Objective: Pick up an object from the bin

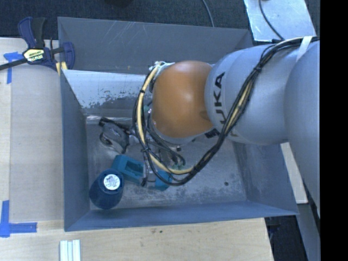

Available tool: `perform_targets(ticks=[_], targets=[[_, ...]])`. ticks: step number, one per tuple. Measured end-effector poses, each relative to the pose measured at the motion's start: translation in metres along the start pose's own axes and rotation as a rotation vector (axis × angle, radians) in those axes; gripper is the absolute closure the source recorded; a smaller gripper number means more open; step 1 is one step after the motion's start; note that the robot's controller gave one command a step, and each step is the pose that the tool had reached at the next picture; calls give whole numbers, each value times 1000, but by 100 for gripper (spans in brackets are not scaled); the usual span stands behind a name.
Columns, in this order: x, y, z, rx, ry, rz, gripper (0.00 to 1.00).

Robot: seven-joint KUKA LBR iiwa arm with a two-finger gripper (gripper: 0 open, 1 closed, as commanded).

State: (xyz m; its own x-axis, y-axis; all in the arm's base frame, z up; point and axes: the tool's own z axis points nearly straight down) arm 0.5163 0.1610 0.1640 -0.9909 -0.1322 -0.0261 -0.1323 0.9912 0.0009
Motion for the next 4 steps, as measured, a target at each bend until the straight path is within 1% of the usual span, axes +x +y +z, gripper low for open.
perform_targets(ticks=[1, 2, 3, 4], targets=[[20, -15, 94, -1, 22, 49, 0], [2, -28, 94, -4, -6, 90, 0], [14, -18, 92, -2, 10, 57, 100], [14, -18, 92, -2, 10, 57, 100]])
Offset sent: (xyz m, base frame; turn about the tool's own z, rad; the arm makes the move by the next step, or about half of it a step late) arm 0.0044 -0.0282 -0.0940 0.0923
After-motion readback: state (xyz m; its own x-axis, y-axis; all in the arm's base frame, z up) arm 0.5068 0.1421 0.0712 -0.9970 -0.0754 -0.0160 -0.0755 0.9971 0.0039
